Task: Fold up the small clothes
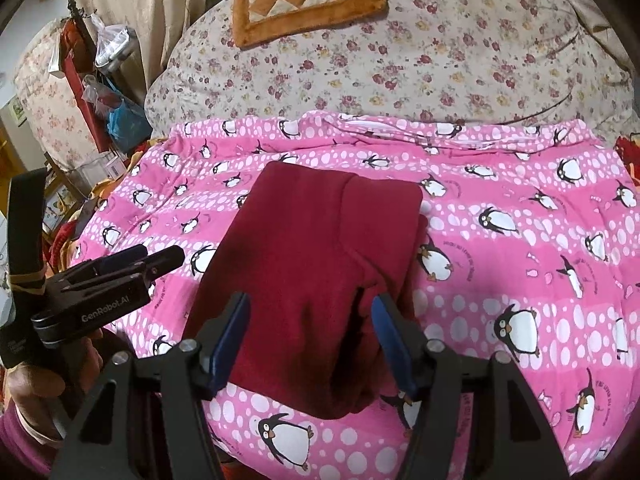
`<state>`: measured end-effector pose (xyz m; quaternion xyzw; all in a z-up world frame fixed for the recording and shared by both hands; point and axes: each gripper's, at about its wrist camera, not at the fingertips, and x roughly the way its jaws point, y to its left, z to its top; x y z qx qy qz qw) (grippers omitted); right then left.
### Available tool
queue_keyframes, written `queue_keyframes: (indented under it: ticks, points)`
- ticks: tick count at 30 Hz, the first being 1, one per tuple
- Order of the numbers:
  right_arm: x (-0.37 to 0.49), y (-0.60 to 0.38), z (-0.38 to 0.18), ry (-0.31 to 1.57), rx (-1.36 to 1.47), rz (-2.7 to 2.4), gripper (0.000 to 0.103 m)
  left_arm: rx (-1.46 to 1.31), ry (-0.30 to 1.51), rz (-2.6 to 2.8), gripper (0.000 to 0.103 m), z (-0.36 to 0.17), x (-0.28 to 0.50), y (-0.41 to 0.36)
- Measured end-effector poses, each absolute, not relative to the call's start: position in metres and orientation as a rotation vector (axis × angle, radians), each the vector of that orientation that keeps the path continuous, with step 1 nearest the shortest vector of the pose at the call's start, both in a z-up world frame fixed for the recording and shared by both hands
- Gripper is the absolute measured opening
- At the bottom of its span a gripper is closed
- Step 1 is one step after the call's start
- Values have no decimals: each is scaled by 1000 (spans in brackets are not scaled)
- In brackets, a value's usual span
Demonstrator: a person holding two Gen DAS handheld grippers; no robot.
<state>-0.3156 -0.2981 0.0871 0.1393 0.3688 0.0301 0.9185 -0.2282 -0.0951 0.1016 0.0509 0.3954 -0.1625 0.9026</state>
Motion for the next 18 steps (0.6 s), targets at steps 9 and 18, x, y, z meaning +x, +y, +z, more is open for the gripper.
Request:
queue_keyframes:
  ticks: [9, 18]
  points:
    - [-316, -294, 85, 759, 276, 60, 67, 124, 790, -318, 44, 103, -232, -96]
    - [-315, -294, 84, 759, 271, 58, 68, 123, 790, -305, 44, 101, -231, -96]
